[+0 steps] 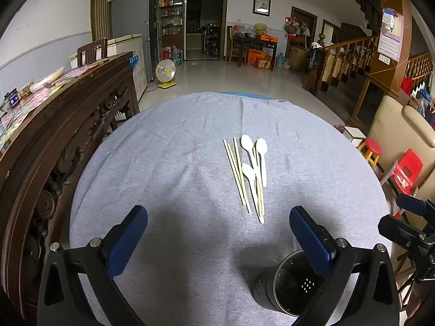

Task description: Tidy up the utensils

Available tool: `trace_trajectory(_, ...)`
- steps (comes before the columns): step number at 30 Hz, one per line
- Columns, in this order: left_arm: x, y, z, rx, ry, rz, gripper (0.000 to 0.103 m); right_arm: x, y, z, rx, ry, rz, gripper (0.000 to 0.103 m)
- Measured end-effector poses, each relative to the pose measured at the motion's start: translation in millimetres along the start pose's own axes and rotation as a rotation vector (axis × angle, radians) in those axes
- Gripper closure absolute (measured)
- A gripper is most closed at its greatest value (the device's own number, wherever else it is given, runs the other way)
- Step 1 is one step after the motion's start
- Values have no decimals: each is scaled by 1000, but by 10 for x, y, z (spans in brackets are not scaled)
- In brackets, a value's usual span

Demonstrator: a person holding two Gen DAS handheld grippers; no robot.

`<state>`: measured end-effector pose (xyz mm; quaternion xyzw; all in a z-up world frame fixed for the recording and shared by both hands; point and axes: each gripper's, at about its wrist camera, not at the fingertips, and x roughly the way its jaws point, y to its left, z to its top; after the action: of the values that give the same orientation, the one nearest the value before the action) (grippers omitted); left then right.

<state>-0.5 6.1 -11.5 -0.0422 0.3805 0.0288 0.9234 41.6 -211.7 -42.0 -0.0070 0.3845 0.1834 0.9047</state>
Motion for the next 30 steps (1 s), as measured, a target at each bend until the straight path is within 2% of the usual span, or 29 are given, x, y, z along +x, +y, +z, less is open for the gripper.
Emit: trace_trajectory(30, 30, 1, -24, -2, 21, -46, 0, 26, -27, -9, 4, 7, 2, 0)
